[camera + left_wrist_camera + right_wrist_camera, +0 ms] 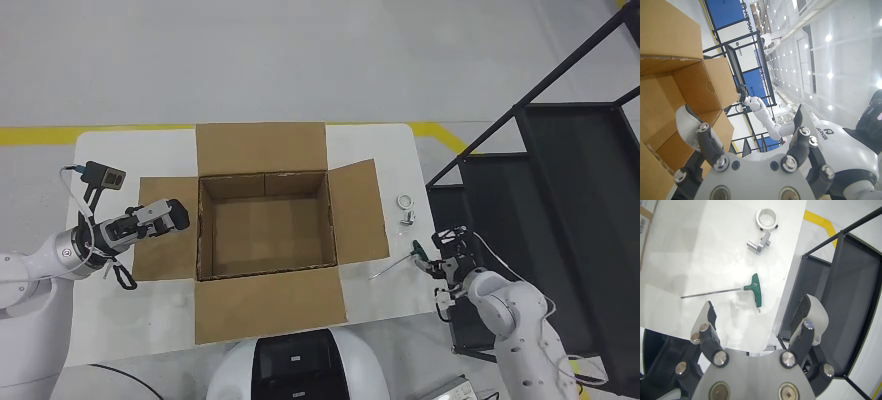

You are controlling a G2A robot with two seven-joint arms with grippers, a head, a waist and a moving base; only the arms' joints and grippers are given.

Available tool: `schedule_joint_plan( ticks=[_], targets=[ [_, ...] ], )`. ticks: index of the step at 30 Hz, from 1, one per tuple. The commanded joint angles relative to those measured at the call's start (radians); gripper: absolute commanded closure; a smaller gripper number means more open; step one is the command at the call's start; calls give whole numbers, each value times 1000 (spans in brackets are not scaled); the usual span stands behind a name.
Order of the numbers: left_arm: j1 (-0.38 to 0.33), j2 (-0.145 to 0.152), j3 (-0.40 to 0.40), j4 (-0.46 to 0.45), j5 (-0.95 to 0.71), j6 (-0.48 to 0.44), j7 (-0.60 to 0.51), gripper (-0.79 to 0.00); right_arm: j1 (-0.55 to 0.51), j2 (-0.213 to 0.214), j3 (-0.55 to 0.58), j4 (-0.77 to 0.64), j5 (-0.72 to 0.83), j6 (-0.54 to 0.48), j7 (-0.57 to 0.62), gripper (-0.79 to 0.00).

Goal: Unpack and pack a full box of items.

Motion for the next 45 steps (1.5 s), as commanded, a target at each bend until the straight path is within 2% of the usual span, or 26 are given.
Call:
schedule_joint_plan(
  ticks=[1, 3, 4, 8, 25, 32, 38, 40, 43, 45],
  targets=[
    [0, 0, 0, 0, 0, 0, 0, -785, 17, 3, -7, 31, -6, -21, 8, -542],
    [0, 0, 0, 0, 0, 0, 0, -785, 32, 6, -16, 56, -13, -34, 17, -372],
    [0, 0, 0, 0, 0, 0, 0, -785, 40, 7, -21, 67, -18, -42, 22, -332],
    [0, 0, 0, 0, 0, 0, 0, -785, 66, 13, -38, 109, -43, -74, 42, -271],
    [0, 0, 0, 0, 0, 0, 0, -785, 182, 25, -99, 251, -63, -67, 62, -317],
    [0, 0, 0, 0, 0, 0, 0, -785, 207, 30, -114, 287, -63, -70, 67, -292],
    [0, 0, 0, 0, 0, 0, 0, -785, 219, 34, -132, 299, -67, -76, 78, -302],
    [0, 0, 0, 0, 0, 0, 0, -785, 224, 36, -135, 305, -68, -77, 80, -259],
    [0, 0, 0, 0, 0, 0, 0, -785, 226, 38, -135, 310, -51, -81, 80, 0],
    [0, 0, 0, 0, 0, 0, 0, -785, 223, 41, -129, 304, -42, -87, 82, 0]
  ],
)
